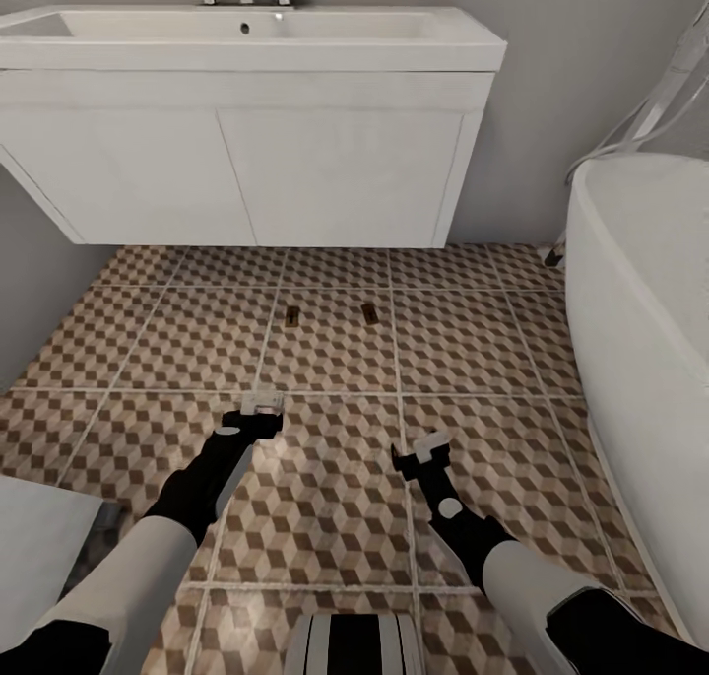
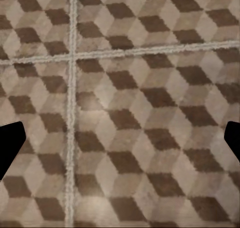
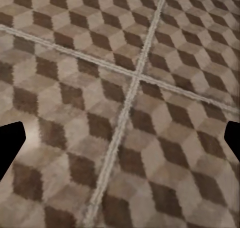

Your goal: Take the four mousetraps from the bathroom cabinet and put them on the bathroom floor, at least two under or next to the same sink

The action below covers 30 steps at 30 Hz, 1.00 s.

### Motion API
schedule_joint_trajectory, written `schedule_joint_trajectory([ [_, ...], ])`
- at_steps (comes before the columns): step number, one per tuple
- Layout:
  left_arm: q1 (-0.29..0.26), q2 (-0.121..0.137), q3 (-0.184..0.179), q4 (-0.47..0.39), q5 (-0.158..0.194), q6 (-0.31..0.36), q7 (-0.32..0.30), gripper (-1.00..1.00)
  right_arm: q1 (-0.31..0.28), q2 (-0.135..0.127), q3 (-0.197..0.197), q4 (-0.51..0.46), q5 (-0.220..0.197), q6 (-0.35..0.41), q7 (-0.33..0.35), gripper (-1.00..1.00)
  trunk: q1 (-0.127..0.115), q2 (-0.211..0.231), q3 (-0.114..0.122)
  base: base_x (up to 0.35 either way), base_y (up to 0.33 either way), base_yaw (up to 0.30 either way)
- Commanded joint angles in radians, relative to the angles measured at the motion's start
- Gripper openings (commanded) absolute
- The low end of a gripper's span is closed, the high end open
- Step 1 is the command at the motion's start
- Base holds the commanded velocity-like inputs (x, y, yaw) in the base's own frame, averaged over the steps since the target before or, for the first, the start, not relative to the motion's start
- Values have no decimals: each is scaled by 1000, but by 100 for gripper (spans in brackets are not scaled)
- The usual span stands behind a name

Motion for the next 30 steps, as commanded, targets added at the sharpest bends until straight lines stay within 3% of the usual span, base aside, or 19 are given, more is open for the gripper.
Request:
schedule_joint_trajectory([
  [1,5,1,-4,2,3,4,7,100,-1,0,5,5,5,-3,-9,100,-1,0,5,0,0,0],
  [5,21,3,-4,29,3,-14,7,100,0,0,5,32,5,-14,-9,100,-16,28,24,0,0,0],
  [12,29,5,-4,163,2,-171,8,100,0,-6,5,118,6,-81,-14,100,-43,77,57,0,0,0],
  [21,32,5,-4,283,2,-234,7,100,12,-20,5,174,4,-131,-15,100,-77,140,100,0,0,0],
  [25,36,5,-4,346,2,-296,8,100,31,-21,5,179,4,-164,-17,100,-93,168,119,0,0,0],
  [30,38,5,-4,397,2,-316,8,100,55,-22,5,179,5,-175,-18,100,-112,203,143,0,0,0],
])
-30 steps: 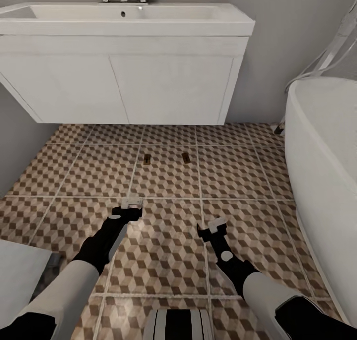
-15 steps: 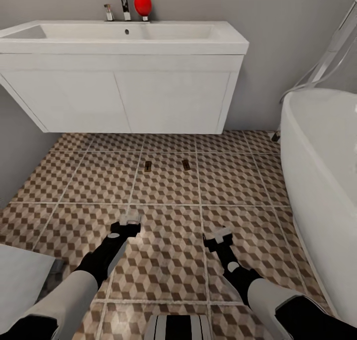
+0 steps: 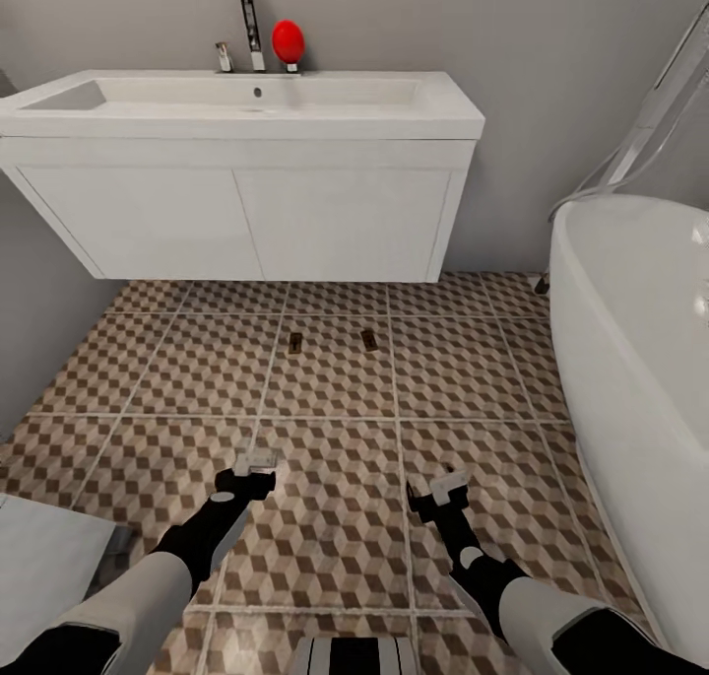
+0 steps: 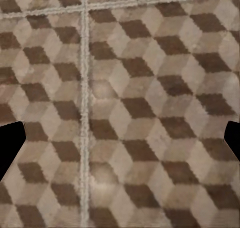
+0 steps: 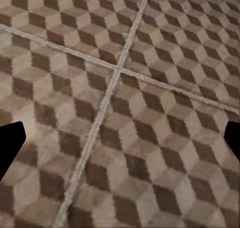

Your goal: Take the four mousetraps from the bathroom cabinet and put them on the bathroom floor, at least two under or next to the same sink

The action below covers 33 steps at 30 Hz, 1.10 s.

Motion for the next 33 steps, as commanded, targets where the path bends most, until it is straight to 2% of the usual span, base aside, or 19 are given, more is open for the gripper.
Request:
schedule_joint_trajectory([
  [1,1,1,-8,15,4,-4,7,100,6,0,6,1,6,-2,-10,100,-4,7,4,0,0,0],
  [3,5,1,-8,69,4,-59,7,100,16,0,6,1,5,-4,-11,100,-12,21,14,0,0,0],
  [9,16,0,-8,135,4,-101,7,100,33,0,6,1,5,-5,-10,100,-35,63,42,0,0,0],
  [17,64,1,-8,149,2,-109,8,100,77,-1,6,1,5,-11,-9,100,-65,119,80,0,0,0],
  [26,120,1,-8,209,2,-199,8,100,115,-1,6,3,4,-75,-12,100,-100,182,123,0,0,0],
  [28,130,1,-8,239,2,-234,8,100,120,-1,6,3,4,-79,-13,100,-108,196,133,0,0,0],
  [32,142,3,-8,365,3,-396,9,100,158,0,6,3,0,-83,-13,100,-123,224,152,0,0,0],
  [33,143,3,-8,381,3,-416,9,100,161,0,6,3,-1,-84,-14,100,-127,231,156,0,0,0],
])
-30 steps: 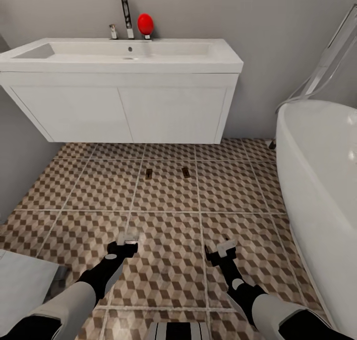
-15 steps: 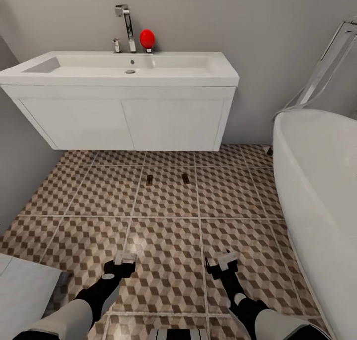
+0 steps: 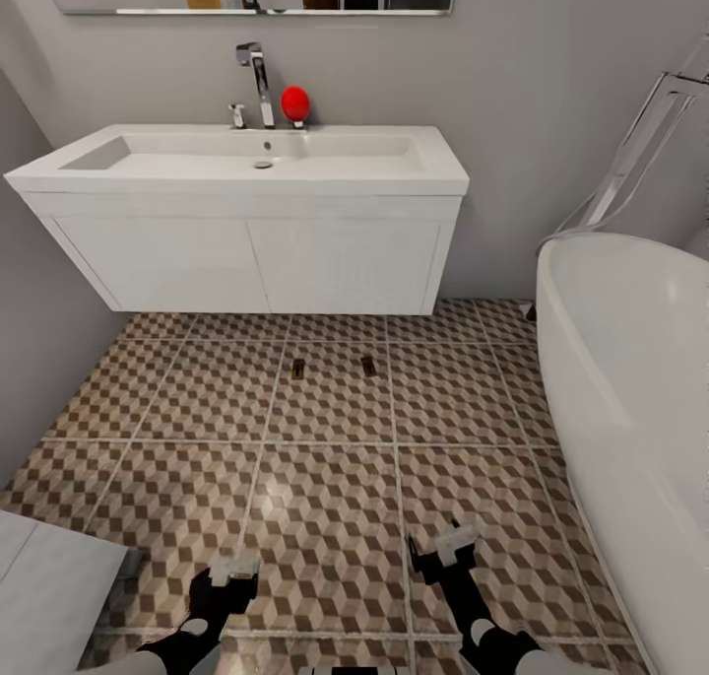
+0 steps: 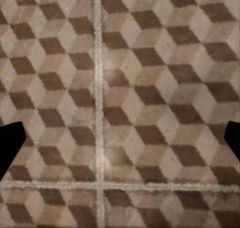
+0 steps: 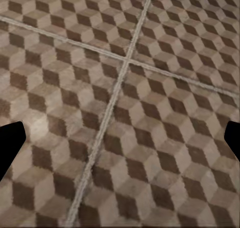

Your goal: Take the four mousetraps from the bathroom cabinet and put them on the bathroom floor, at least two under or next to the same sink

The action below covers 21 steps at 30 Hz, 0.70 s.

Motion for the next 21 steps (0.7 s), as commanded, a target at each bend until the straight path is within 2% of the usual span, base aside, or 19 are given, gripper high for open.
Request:
schedule_joint_trajectory([
  [1,1,1,-9,26,3,-38,6,100,6,0,6,1,1,-2,-10,100,-4,7,4,0,0,0],
  [4,11,9,-9,50,5,-86,6,100,17,0,6,1,-10,-14,-10,100,-16,28,19,0,0,0],
  [7,60,15,-9,64,5,-141,6,100,47,1,6,1,-25,-51,-10,100,-27,49,33,0,0,0],
  [12,110,21,-9,67,5,-233,6,100,75,3,6,1,-29,-76,-10,100,-46,84,57,0,0,0],
  [21,180,41,-9,68,7,-312,6,100,113,2,6,1,-31,-89,-10,100,-81,147,99,0,0,0],
])
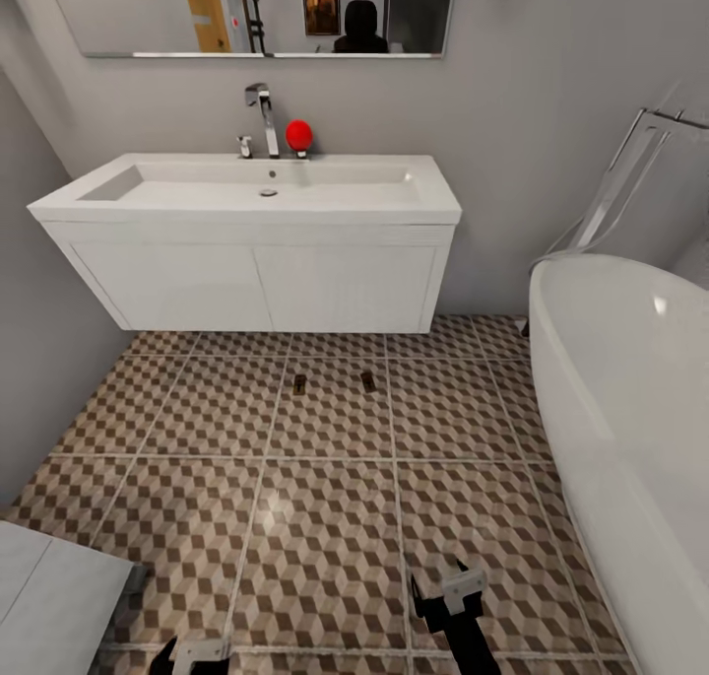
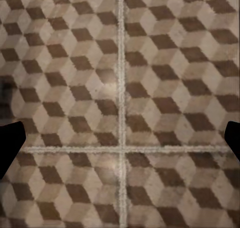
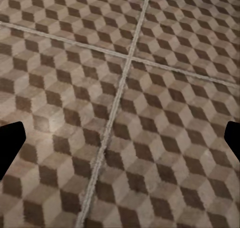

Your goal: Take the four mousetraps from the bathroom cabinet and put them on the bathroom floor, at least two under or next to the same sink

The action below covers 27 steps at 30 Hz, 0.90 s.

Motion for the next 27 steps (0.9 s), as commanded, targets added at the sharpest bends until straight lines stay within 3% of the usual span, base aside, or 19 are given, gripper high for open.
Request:
schedule_joint_trajectory([
  [1,4,1,-9,4,4,-27,4,100,5,1,8,1,1,-1,-10,100,-4,7,4,0,0,0],
  [8,16,4,-8,4,5,-94,5,100,20,6,8,1,1,0,-10,100,-31,56,38,0,0,0],
  [27,30,0,-7,5,6,-103,9,100,22,7,9,1,1,1,-10,100,-104,189,128,0,0,0],
])
